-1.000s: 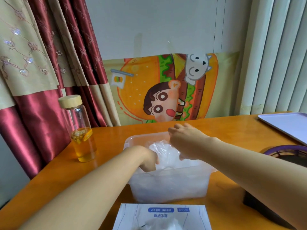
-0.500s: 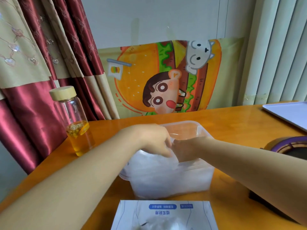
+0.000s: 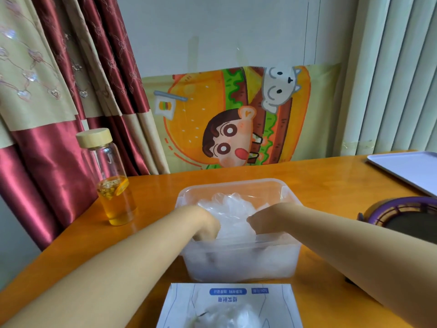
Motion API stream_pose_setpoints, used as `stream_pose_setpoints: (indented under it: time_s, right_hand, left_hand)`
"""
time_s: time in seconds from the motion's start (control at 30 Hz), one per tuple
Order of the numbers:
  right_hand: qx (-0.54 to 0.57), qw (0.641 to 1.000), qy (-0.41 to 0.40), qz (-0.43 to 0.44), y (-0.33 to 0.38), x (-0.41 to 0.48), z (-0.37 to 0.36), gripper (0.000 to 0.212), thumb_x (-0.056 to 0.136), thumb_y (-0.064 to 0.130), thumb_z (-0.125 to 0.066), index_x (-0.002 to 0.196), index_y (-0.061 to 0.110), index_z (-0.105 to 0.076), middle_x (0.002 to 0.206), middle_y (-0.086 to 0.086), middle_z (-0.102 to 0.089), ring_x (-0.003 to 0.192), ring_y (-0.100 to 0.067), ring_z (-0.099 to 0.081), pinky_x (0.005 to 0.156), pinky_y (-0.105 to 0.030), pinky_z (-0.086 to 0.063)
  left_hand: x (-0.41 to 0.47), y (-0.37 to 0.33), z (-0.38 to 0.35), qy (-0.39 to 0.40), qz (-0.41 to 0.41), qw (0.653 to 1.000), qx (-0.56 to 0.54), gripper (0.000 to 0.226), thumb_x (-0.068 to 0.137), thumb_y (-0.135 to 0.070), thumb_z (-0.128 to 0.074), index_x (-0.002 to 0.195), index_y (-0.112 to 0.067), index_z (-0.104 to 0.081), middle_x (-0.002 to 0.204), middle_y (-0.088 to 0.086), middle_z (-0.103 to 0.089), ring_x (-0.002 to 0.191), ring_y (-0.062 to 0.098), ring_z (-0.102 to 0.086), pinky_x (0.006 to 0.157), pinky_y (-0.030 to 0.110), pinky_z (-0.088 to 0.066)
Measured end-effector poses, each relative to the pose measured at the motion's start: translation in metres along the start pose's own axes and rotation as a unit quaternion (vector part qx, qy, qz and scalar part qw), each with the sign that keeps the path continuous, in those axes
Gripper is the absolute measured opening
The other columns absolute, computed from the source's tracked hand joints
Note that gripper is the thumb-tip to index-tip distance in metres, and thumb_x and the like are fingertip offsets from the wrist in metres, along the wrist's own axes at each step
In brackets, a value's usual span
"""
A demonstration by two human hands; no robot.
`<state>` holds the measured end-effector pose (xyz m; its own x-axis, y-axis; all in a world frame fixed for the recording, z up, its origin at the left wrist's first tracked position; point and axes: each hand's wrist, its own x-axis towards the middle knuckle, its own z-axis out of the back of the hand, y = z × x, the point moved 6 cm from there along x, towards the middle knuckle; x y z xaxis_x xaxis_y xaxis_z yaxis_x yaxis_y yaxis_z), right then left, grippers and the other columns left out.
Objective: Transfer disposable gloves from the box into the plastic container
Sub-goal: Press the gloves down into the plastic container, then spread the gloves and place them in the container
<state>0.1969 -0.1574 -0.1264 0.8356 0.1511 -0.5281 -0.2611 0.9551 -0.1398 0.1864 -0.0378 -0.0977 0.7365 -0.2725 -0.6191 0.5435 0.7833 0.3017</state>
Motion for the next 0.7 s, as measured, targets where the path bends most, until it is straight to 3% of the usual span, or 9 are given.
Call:
stream_pose_setpoints:
  time_s: [0.1, 0.2, 0.27, 0.37, 0.47, 0.5, 0.57, 0.63, 0.7]
  right_hand:
    - [0.038, 0.996, -0.081, 0.016, -0.001, -0.018, 0.016, 0.063, 0.091, 0.044, -0.057, 0.136, 0.002, -0.046, 0.136, -0.011, -0.052, 0.122, -0.03, -0.052, 0.105, -0.039, -0.041]
    - [0.073, 0.98, -0.181, 0.041, -0.003, -0.053, 0.039, 0.055, 0.089, 0.038, -0.062, 0.135, 0.009, -0.051, 0.133, -0.003, -0.057, 0.119, -0.022, -0.054, 0.101, -0.031, -0.043]
    - [0.105, 0.956, -0.264, 0.069, -0.001, -0.082, 0.053, 0.042, 0.088, 0.032, -0.064, 0.126, 0.014, -0.06, 0.122, 0.002, -0.065, 0.106, -0.014, -0.061, 0.089, -0.022, -0.047]
    - [0.164, 0.885, -0.416, 0.129, 0.012, -0.129, 0.063, 0.018, 0.088, 0.025, -0.065, 0.105, 0.022, -0.072, 0.093, 0.016, -0.068, 0.072, 0.004, -0.059, 0.066, -0.01, -0.047]
    - [0.199, 0.876, -0.392, 0.199, 0.043, -0.156, 0.042, 0.013, 0.087, 0.027, -0.064, 0.096, 0.024, -0.074, 0.089, 0.017, -0.07, 0.074, -0.001, -0.063, 0.068, -0.015, -0.05]
    - [0.194, 0.896, -0.335, 0.217, 0.058, -0.158, 0.025, 0.017, 0.087, 0.031, -0.065, 0.101, 0.025, -0.073, 0.095, 0.016, -0.07, 0.078, -0.001, -0.063, 0.068, -0.012, -0.049]
    - [0.139, 0.93, -0.253, 0.227, 0.079, -0.152, -0.005, 0.031, 0.084, 0.043, -0.066, 0.114, 0.031, -0.065, 0.109, 0.019, -0.064, 0.081, 0.0, -0.058, 0.066, -0.009, -0.044]
    - [0.086, 0.939, -0.256, 0.212, 0.089, -0.146, -0.024, 0.038, 0.085, 0.046, -0.064, 0.121, 0.034, -0.06, 0.115, 0.017, -0.06, 0.082, 0.002, -0.046, 0.066, -0.01, -0.036]
    - [0.084, 0.93, -0.301, 0.195, 0.091, -0.144, -0.028, 0.035, 0.087, 0.043, -0.062, 0.121, 0.032, -0.061, 0.115, 0.014, -0.061, 0.082, 0.002, -0.04, 0.067, -0.013, -0.033]
  left_hand:
    - [-0.029, 0.009, 0.019, -0.053, -0.039, 0.995, -0.078, 0.06, 0.09, -0.042, -0.062, 0.143, -0.019, -0.045, 0.143, -0.006, -0.049, 0.124, 0.017, -0.05, 0.097, 0.028, -0.043]
    - [-0.056, 0.03, 0.03, -0.106, -0.079, 0.972, -0.196, 0.049, 0.092, -0.028, -0.062, 0.139, -0.023, -0.05, 0.139, -0.012, -0.052, 0.125, 0.006, -0.05, 0.106, 0.026, -0.04]
    - [-0.077, 0.046, 0.025, -0.161, -0.095, 0.944, -0.272, 0.042, 0.094, -0.017, -0.059, 0.135, -0.025, -0.054, 0.133, -0.014, -0.056, 0.12, 0.002, -0.053, 0.106, 0.025, -0.041]
    - [-0.108, 0.059, 0.006, -0.293, -0.122, 0.861, -0.397, 0.034, 0.094, -0.014, -0.059, 0.123, -0.032, -0.061, 0.118, -0.02, -0.064, 0.108, -0.005, -0.059, 0.101, 0.024, -0.045]
    - [-0.13, 0.05, -0.028, -0.347, -0.156, 0.781, -0.496, 0.025, 0.091, -0.014, -0.062, 0.103, -0.036, -0.065, 0.103, -0.015, -0.071, 0.095, 0.001, -0.067, 0.093, 0.025, -0.052]
    - [-0.134, 0.038, -0.042, -0.328, -0.163, 0.784, -0.501, 0.024, 0.089, -0.015, -0.065, 0.101, -0.036, -0.066, 0.101, -0.014, -0.071, 0.094, 0.003, -0.068, 0.091, 0.026, -0.053]
    - [-0.128, 0.014, -0.066, -0.275, -0.161, 0.833, -0.452, 0.028, 0.085, -0.026, -0.07, 0.107, -0.041, -0.062, 0.11, -0.021, -0.066, 0.104, -0.001, -0.062, 0.096, 0.023, -0.049]
    - [-0.118, -0.011, -0.086, -0.242, -0.155, 0.893, -0.347, 0.051, 0.081, -0.042, -0.072, 0.128, -0.043, -0.05, 0.127, -0.028, -0.051, 0.119, -0.005, -0.048, 0.103, 0.021, -0.04]
    - [-0.109, -0.027, -0.1, -0.238, -0.156, 0.913, -0.293, 0.068, 0.078, -0.051, -0.071, 0.139, -0.041, -0.04, 0.138, -0.024, -0.044, 0.125, -0.001, -0.042, 0.105, 0.027, -0.039]
